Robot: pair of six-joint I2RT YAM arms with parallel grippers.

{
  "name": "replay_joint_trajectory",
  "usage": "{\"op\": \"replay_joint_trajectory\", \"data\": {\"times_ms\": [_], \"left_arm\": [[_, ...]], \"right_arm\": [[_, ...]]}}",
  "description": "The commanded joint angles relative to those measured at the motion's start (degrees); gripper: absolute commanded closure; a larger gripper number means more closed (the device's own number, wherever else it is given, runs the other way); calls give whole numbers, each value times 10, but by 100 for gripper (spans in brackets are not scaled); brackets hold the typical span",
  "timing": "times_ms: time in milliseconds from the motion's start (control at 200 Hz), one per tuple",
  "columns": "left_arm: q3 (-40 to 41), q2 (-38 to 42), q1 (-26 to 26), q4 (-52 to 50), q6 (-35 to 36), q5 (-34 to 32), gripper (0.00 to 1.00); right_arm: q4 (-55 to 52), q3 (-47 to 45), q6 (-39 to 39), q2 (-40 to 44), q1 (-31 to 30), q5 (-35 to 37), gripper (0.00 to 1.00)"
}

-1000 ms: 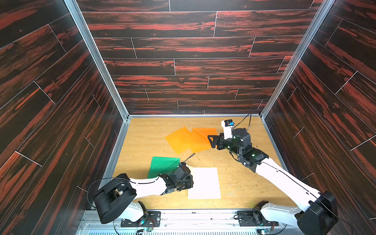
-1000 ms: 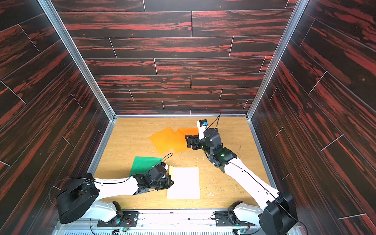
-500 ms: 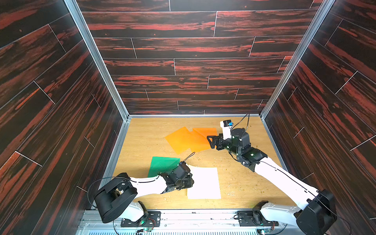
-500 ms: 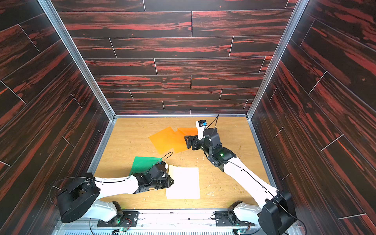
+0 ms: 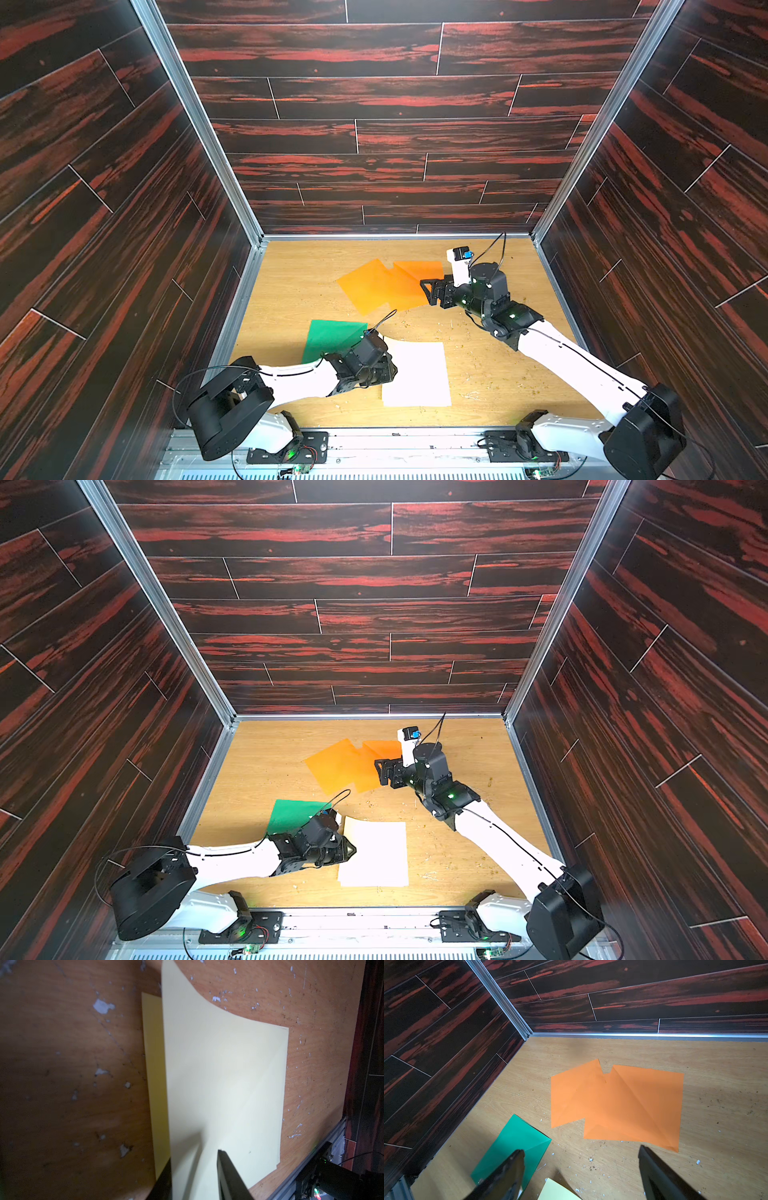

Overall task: Sort the scattered colored papers by color
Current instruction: Place the colored paper.

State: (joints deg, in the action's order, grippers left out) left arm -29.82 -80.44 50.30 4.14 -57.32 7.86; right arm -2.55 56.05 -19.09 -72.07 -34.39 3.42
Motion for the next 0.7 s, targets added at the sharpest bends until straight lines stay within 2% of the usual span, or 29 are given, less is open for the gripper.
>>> {"op": "replay_joint_trajectory", "data": {"times_ms": [0,416,696], "left_arm": [[-10,16,7,-1,-13,-15,66],[-20,9,22,-19,-16,-34,65],[-14,75,13,-149,-15,-131,65]], "right_arm": [[9,-4,-3,-3,-3,-7,10],[9,-3,-2,-3,-6,-13,10],[10,-1,-2,-5,-8,-20,10]]}}
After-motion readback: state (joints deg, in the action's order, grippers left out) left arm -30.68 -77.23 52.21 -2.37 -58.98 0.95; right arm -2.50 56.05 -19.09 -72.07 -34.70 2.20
